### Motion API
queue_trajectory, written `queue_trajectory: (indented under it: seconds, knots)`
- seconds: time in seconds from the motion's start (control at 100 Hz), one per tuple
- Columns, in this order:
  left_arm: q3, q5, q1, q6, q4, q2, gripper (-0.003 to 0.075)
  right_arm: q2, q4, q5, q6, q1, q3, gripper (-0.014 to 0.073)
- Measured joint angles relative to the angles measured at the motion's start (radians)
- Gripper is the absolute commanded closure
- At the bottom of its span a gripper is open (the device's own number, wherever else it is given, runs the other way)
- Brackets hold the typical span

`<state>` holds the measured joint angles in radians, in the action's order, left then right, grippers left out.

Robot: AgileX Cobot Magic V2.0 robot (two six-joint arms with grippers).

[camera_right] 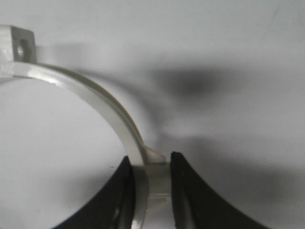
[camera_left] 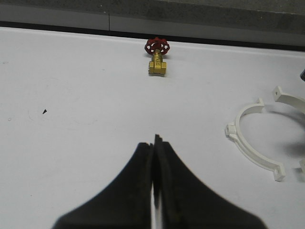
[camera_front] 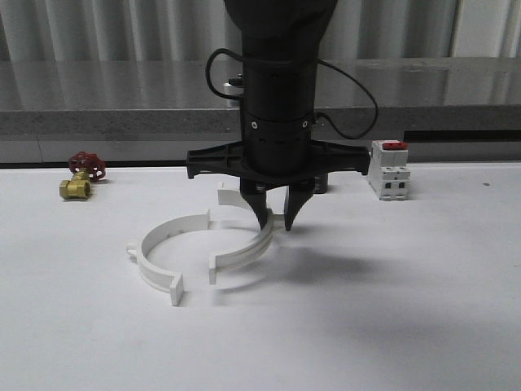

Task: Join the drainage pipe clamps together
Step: 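Carry the second clamp half with the right gripper toward the first half, then press the held half against the first half to join the ring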

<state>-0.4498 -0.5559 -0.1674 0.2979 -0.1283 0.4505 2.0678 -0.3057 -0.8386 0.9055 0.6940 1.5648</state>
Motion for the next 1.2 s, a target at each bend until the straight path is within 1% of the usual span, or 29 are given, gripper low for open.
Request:
queue_trajectory:
  seconds: [0.84, 1.2]
  knots:
    - [0.000, 0.000, 0.000, 0.000, 0.000, 0.000, 0.0741, 0.015, 0.027, 0.024, 0.051, 0.012, 0.001, 0.0503]
    - [0.000, 0.000, 0.000, 0.000, 0.000, 0.000, 0.0741, 0.042, 0.066, 0.032, 0.053, 0.012, 0.001, 0.0503]
